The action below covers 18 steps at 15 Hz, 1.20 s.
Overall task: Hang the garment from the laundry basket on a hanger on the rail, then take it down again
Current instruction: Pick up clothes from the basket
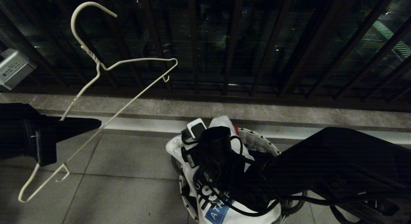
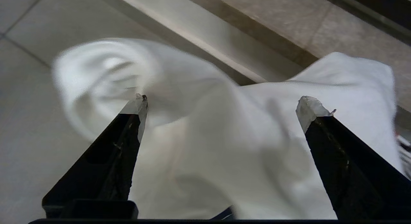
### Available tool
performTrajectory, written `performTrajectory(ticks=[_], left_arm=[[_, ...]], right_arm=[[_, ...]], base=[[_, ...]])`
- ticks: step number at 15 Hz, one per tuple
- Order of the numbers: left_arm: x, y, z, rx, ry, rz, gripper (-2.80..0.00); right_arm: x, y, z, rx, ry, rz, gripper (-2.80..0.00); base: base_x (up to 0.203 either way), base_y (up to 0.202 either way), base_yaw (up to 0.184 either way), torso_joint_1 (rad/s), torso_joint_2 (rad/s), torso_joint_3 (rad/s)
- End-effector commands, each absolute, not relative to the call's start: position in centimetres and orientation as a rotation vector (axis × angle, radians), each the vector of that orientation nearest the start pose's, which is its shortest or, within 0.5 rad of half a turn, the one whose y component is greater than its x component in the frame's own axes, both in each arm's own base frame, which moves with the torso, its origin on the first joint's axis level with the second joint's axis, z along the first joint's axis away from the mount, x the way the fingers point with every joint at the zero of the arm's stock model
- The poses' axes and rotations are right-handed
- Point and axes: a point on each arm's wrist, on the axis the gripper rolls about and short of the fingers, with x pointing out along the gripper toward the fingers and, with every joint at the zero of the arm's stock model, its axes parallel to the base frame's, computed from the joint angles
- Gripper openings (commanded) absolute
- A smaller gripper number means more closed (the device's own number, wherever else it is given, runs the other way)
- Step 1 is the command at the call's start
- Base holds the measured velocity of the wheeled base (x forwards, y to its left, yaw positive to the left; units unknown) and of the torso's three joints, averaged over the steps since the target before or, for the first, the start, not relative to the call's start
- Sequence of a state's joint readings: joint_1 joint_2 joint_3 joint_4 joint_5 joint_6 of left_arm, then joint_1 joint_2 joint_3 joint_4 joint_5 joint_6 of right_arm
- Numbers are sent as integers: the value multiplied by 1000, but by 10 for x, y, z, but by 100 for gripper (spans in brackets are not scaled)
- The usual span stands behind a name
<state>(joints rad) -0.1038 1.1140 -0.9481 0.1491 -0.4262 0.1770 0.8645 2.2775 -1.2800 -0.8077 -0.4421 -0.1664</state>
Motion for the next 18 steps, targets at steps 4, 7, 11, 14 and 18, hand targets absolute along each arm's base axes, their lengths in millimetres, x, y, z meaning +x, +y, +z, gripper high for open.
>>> performTrajectory(ticks=[4,7,11,14,18], left_arm=[[145,-25,284,121,266,-554,-280],[143,-24,285,122,257,-552,-280],[143,-23,285,123,257,-548,-280],[141,-23,286,127,249,-548,-280],[135,-23,287,130,234,-548,-280]], right_arm=[[277,343,110,-285,112,467,0],[285,351,92,-303,131,462,0],[298,349,86,-323,132,379,0],[296,346,83,-337,142,336,0],[296,326,89,-351,162,278,0]], base=[[0,0,0,0,0,0],[0,0,0,0,0,0],[0,0,0,0,0,0],[0,0,0,0,0,0],[0,0,0,0,0,0]])
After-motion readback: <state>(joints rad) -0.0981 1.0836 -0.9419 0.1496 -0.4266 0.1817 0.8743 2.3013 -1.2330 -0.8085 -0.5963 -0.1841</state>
